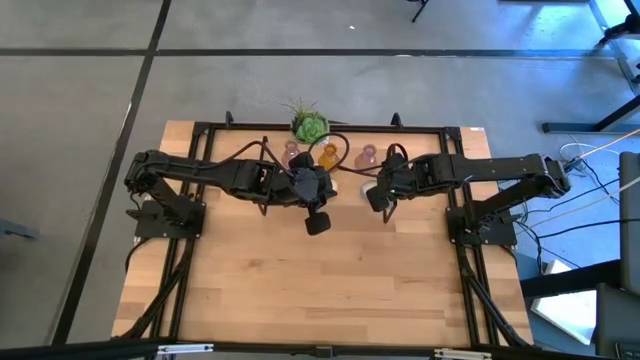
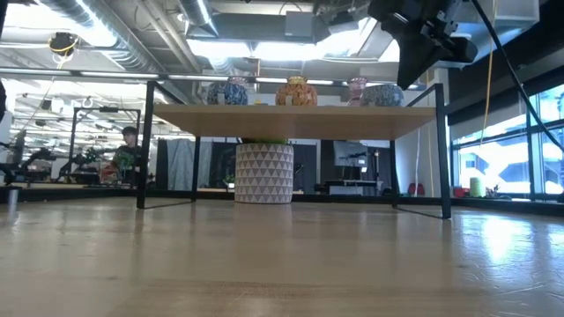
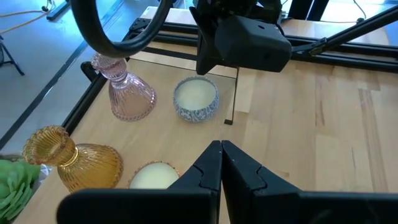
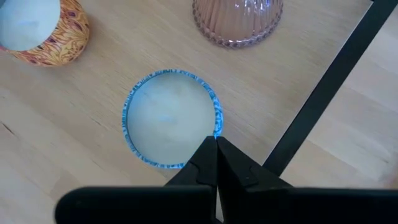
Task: Pick & Place candle stick holders
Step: Adjust the right blue candle on the shelf, then return to Home Position
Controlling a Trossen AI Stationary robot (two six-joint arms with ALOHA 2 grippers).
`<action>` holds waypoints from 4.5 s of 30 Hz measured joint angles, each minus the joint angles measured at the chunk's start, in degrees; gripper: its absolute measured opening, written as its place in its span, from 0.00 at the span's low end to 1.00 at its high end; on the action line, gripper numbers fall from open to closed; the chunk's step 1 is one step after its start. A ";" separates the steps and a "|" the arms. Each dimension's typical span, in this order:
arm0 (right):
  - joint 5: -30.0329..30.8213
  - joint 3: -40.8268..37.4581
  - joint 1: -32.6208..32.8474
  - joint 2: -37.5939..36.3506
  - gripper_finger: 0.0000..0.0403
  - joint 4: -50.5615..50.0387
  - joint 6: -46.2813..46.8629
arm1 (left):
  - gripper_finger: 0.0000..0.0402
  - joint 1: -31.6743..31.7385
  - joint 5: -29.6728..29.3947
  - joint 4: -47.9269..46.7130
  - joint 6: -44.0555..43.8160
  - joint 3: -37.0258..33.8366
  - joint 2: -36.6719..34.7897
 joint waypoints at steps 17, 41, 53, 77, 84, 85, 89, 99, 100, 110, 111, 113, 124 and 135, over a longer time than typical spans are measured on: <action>0.12 0.08 0.04 1.74 0.00 -1.66 0.96 | 0.00 0.00 0.00 0.00 0.09 0.00 0.00; 8.63 7.96 1.75 -0.79 0.00 -1.56 -6.11 | 0.00 0.00 -1.20 -0.23 1.20 -0.12 -2.06; 4.00 12.49 15.95 -7.91 0.00 7.92 -24.93 | 0.00 0.92 -1.36 2.09 2.71 -0.09 -9.57; 5.15 -16.74 34.88 -33.56 0.00 27.70 -24.68 | 0.01 12.12 7.40 28.42 -13.70 0.00 -4.06; -0.75 -35.91 34.88 -52.19 0.00 43.45 -27.57 | 0.01 10.99 2.55 33.48 -20.41 -0.02 0.43; -0.97 -38.40 34.88 -55.04 0.00 44.34 -27.63 | 0.00 10.81 1.72 34.37 -21.00 -0.02 0.87; -1.10 -44.91 34.88 -66.17 0.00 44.16 -28.85 | 0.01 9.96 -1.90 37.82 -22.82 0.00 2.56; 1.57 -45.52 34.50 -77.92 0.00 27.54 -36.13 | 0.00 9.35 -7.39 40.82 -25.57 0.00 3.08; 0.78 -45.70 34.48 -77.95 0.00 28.76 -37.26 | 0.00 9.33 -7.41 41.09 -25.79 0.00 3.08; -2.72 -50.32 34.16 -77.99 0.00 42.26 -40.54 | 0.01 9.33 -7.82 42.07 -27.50 0.00 3.08; -2.93 -52.32 34.13 -77.93 0.00 46.40 -40.66 | 0.00 9.33 -7.80 42.07 -27.53 0.00 3.08; -3.09 -56.91 33.83 -77.77 0.00 54.71 -40.65 | 0.00 9.33 -7.38 42.05 -27.81 0.00 3.08; -8.47 -66.03 22.42 -77.79 0.00 65.28 -36.63 | 0.01 9.35 -2.95 42.05 -27.93 0.00 3.08; -16.19 -66.05 5.69 -77.79 0.00 56.23 -37.50 | 0.01 9.92 0.83 41.81 -27.45 0.00 3.06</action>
